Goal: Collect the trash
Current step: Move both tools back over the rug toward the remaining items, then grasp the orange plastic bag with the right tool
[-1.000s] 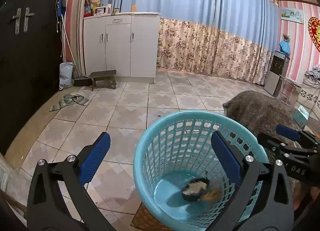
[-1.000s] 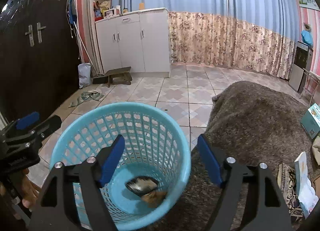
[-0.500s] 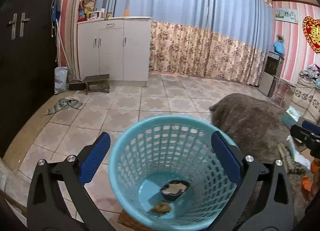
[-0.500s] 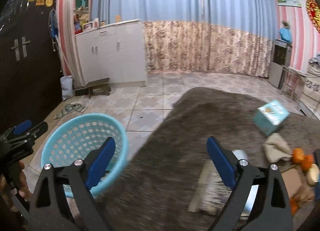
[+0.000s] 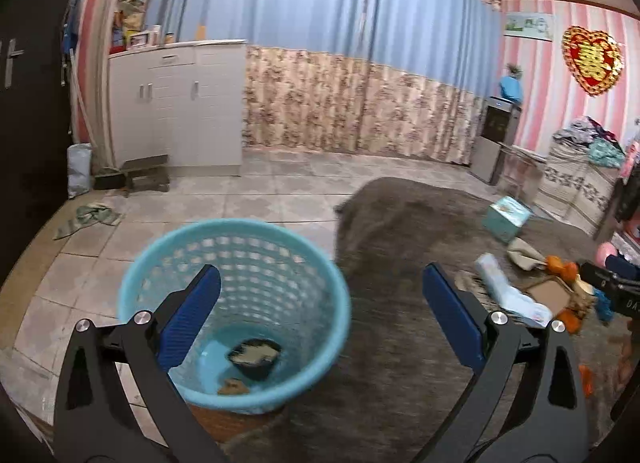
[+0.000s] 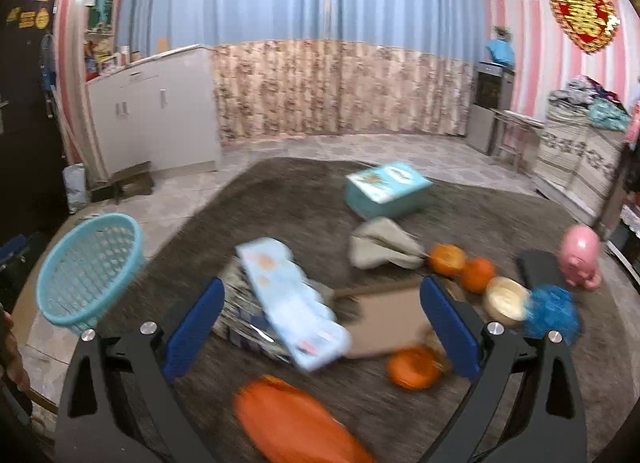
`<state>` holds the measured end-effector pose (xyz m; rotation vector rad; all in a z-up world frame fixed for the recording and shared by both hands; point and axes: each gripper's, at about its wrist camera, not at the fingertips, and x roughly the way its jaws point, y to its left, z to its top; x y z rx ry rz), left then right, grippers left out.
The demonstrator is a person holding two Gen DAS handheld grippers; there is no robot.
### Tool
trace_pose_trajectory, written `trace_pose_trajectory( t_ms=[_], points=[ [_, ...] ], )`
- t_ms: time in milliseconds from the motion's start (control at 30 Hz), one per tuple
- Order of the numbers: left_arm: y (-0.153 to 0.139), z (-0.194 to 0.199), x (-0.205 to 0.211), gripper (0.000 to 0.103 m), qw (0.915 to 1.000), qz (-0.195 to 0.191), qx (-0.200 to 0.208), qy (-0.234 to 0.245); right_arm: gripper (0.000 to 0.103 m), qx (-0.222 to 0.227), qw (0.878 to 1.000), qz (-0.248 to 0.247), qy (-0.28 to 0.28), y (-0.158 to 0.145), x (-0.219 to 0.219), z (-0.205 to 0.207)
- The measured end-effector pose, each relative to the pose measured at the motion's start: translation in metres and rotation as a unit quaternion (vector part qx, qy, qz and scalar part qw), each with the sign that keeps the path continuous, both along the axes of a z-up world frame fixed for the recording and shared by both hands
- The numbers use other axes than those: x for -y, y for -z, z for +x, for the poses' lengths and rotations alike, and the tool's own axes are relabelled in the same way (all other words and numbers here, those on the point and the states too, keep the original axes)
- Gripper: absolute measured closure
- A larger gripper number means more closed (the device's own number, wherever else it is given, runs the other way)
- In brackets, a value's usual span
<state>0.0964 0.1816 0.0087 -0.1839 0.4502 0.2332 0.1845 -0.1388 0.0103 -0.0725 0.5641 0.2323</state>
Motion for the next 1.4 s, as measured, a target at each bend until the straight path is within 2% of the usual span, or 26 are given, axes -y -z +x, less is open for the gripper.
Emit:
trace_pose_trajectory(
  t_ms=[200,367,500,633,800,833,900,933,1000,1033,1067,1200,1400],
  points=[
    [0.011,0.002,0.053,0.005,0.9988,-0.015,-0.012,0.045,0.007,-0.01,0.999,-0.03,0.044,0.026,0.048,-0.029],
    [0.022,0.003,0.084,0.005,0.9968,-0.024,-0.027,0.071,0.007,-0.025,0.997,-0.045,0.052,0.047,0.065,-0.05],
    [0.027,0.002,0.101,0.005,0.9956,-0.031,-0.034,0.082,0.007,-0.052,0.996,-0.052,0.042,0.07,0.068,-0.06],
    [0.03,0.002,0.107,0.005,0.9955,-0.025,-0.036,0.084,0.007,-0.055,0.997,-0.045,0.031,0.072,0.066,-0.061],
    [0.032,0.003,0.101,0.005,0.9955,-0.033,-0.042,0.078,0.009,-0.089,0.994,-0.056,-0.004,0.088,0.059,-0.055],
    [0.033,0.004,0.099,0.005,0.9956,-0.035,-0.043,0.075,0.011,-0.095,0.993,-0.064,-0.012,0.094,0.056,-0.056],
    [0.034,0.004,0.097,0.005,0.9958,-0.035,-0.045,0.072,0.028,-0.096,0.993,-0.07,-0.024,0.097,0.052,-0.057],
    [0.035,0.005,0.096,0.005,0.9959,-0.034,-0.045,0.07,0.033,-0.096,0.992,-0.07,-0.032,0.097,0.05,-0.058],
    [0.035,0.007,0.095,0.006,0.996,-0.036,-0.047,0.068,0.054,-0.097,0.991,-0.073,-0.048,0.099,0.046,-0.06],
    [0.036,0.009,0.095,0.005,0.9959,-0.038,-0.048,0.067,0.059,-0.094,0.991,-0.075,-0.058,0.099,0.044,-0.062],
    [0.036,0.01,0.095,0.005,0.9958,-0.039,-0.049,0.067,0.071,-0.091,0.991,-0.077,-0.065,0.099,0.042,-0.063],
    [0.037,0.016,0.102,0.006,0.9954,-0.036,-0.052,0.072,0.087,-0.067,0.993,-0.065,-0.071,0.092,0.044,-0.07],
    [0.034,0.029,0.121,0.005,0.9943,-0.03,-0.054,0.087,0.091,-0.049,0.998,-0.015,-0.049,0.081,0.07,-0.067]
  ],
)
